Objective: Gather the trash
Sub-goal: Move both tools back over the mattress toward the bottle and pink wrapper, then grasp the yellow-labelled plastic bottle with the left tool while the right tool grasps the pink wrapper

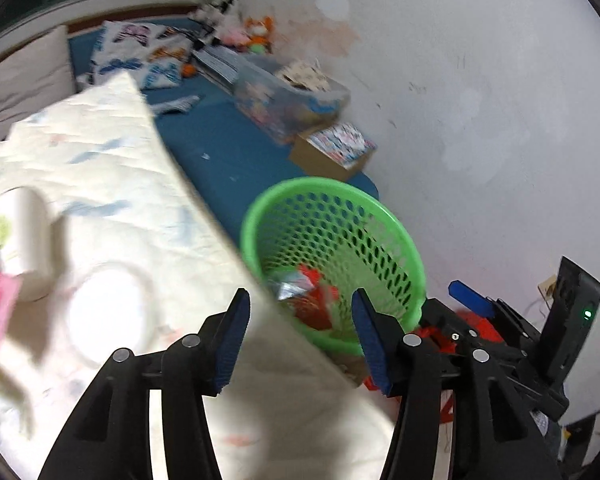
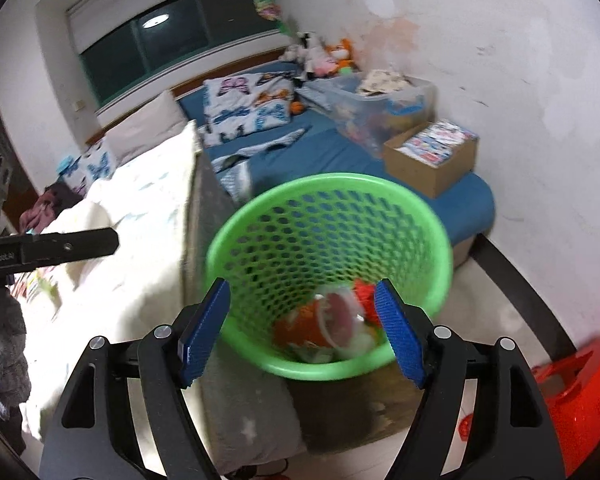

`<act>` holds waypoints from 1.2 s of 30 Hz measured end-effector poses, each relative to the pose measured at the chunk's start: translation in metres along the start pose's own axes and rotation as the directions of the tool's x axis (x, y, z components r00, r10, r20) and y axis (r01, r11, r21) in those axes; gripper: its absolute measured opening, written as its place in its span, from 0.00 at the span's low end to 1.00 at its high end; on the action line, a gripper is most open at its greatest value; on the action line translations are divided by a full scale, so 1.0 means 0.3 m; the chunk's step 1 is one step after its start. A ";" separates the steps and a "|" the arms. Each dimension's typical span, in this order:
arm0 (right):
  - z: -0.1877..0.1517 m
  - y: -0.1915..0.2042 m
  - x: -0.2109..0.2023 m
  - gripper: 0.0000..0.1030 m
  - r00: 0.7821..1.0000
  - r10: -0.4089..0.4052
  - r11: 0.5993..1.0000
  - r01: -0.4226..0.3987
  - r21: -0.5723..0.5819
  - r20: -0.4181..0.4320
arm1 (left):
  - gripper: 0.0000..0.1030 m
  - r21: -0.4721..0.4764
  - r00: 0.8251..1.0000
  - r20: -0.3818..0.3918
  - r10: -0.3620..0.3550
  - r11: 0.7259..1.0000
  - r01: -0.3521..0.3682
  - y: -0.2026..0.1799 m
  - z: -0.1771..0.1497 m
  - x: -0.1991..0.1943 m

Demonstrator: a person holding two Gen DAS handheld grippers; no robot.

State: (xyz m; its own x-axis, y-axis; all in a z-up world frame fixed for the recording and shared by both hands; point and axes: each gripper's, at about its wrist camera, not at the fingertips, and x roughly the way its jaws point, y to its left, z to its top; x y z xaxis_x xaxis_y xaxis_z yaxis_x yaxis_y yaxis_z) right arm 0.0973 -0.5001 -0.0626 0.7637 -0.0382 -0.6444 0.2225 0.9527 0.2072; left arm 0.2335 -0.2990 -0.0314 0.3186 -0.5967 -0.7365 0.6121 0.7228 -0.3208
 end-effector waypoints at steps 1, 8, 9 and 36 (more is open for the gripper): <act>0.006 0.032 0.009 0.74 1.000 0.025 1.000 -0.025 -0.013 -0.011 | 0.51 -0.015 1.000 0.022 0.018 1.000 -0.018 0.028 -0.013 -0.041; 0.033 0.270 0.062 0.76 0.990 0.136 0.982 -0.141 -0.125 -0.044 | 0.56 -0.136 0.974 0.139 0.179 0.978 -0.160 0.236 -0.102 -0.296; 0.037 0.302 0.071 0.76 0.987 0.150 0.978 -0.155 -0.139 -0.049 | 0.57 -0.160 0.969 0.149 0.198 0.972 -0.174 0.272 -0.115 -0.328; 0.030 0.627 0.204 0.77 0.947 0.291 0.909 -0.318 -0.270 -0.137 | 0.66 -0.770 0.912 -0.092 0.399 0.553 -0.319 0.937 -0.246 -0.368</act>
State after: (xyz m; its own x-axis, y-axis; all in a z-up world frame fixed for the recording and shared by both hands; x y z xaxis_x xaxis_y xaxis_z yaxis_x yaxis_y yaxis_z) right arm 0.1913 -0.3259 -0.0563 0.7048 0.2823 -0.6508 -0.2042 0.9593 0.1950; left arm 0.3170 -0.0043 -0.0841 0.4686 -0.2242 -0.8545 -0.3202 0.8584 -0.4008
